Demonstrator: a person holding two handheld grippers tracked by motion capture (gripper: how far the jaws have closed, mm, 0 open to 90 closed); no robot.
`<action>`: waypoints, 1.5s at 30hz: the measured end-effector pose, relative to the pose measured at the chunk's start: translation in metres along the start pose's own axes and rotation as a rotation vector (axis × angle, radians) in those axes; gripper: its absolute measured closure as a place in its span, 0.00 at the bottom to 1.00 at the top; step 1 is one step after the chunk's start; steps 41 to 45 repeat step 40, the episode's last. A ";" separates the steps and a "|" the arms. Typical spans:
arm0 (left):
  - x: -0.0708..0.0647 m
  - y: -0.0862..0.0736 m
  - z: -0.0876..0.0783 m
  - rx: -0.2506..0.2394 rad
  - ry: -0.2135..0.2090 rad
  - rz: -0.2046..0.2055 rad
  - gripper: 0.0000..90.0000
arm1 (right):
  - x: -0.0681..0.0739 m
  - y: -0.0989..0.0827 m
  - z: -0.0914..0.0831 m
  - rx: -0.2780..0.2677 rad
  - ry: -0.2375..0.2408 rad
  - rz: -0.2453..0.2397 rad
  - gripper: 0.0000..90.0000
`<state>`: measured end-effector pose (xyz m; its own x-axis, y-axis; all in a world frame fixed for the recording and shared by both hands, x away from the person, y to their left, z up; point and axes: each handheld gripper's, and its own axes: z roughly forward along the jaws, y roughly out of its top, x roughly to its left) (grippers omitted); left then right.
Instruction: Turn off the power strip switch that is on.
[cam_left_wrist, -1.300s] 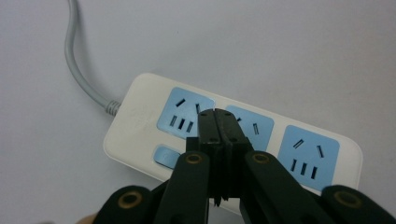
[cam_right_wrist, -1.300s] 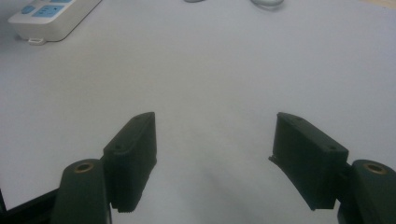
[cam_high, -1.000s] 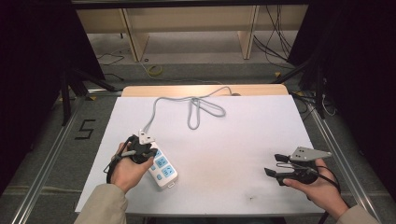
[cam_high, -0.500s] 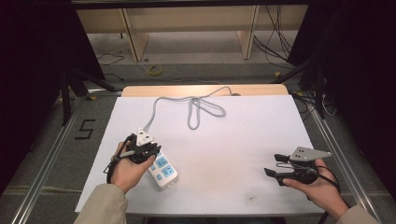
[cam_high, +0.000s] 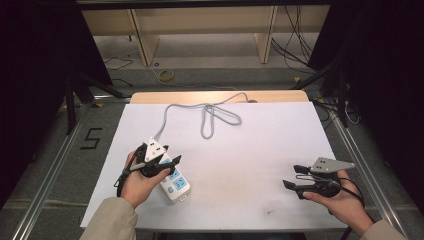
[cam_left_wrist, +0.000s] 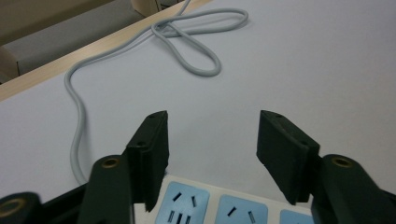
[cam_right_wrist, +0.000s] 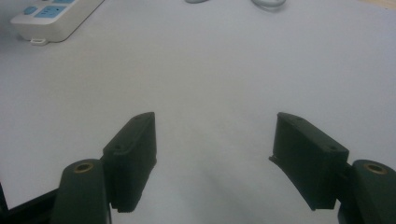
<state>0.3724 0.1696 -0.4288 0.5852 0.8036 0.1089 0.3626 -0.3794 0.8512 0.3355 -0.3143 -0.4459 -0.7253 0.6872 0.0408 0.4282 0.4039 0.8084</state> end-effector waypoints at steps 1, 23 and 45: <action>-0.001 0.000 0.000 -0.003 -0.001 -0.003 0.41 | 0.000 0.000 0.000 0.000 0.000 0.000 0.34; -0.023 -0.023 -0.012 -0.008 -0.096 0.065 0.25 | -0.001 -0.001 0.000 -0.008 0.005 0.003 0.33; -0.026 -0.025 -0.009 0.015 -0.089 0.071 0.25 | -0.001 0.000 0.001 -0.010 0.006 0.007 0.32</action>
